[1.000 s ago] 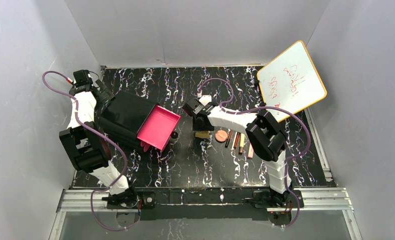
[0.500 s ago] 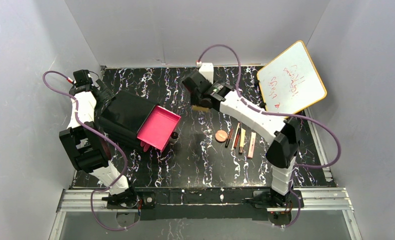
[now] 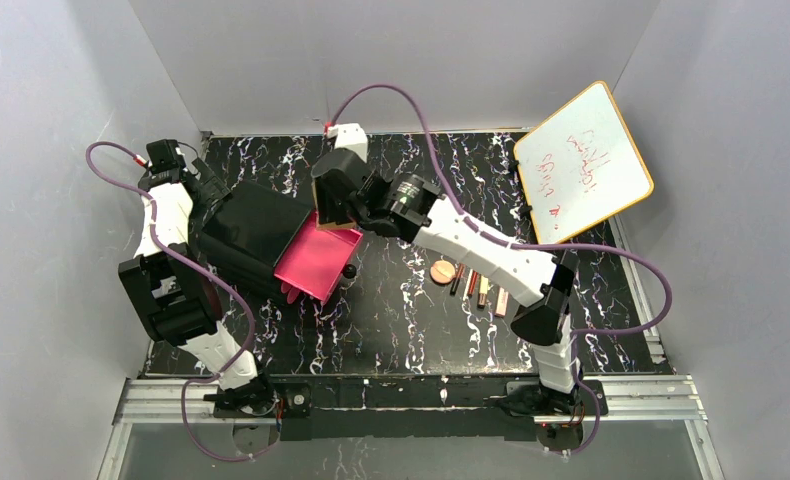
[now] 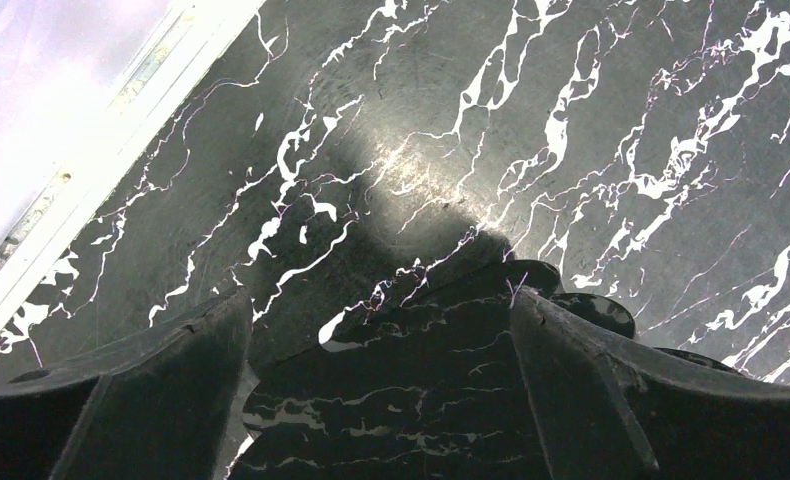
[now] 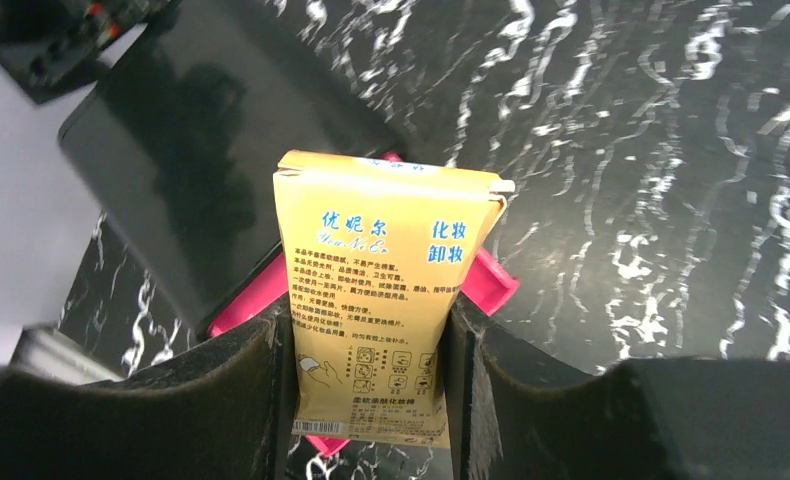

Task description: Organize the makeup

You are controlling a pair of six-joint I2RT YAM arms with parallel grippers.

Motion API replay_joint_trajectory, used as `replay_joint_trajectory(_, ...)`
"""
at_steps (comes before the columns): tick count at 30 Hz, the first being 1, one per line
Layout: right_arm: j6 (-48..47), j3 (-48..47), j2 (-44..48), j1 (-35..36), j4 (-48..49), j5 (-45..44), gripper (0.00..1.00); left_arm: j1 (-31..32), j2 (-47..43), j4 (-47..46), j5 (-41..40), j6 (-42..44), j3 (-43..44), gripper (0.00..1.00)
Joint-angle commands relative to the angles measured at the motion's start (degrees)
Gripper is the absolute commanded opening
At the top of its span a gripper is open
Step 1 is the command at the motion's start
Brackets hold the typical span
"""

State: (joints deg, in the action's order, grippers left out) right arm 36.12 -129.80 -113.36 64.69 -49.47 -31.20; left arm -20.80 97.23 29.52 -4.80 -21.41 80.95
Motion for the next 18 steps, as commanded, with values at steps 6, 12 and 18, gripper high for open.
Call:
replay_joint_trajectory(6, -21.17, 8.13, 5.07, 0.85, 19.14, 18.96, 0.56, 0.41, -1.32, 3.25, 2.73, 1.29, 0.53, 0.99)
replay_joint_trajectory(12, -30.41, 3.05, 2.67, 0.87, 13.42, 34.16, 0.6, 0.43, -1.58, 3.15, 3.04, 1.28, 0.39, 0.98)
replay_joint_trajectory(18, -34.02, 6.53, 3.0, 0.94, 14.78, 36.47, 0.63, 0.41, -1.69, 3.14, 3.17, 1.37, 0.18, 0.98)
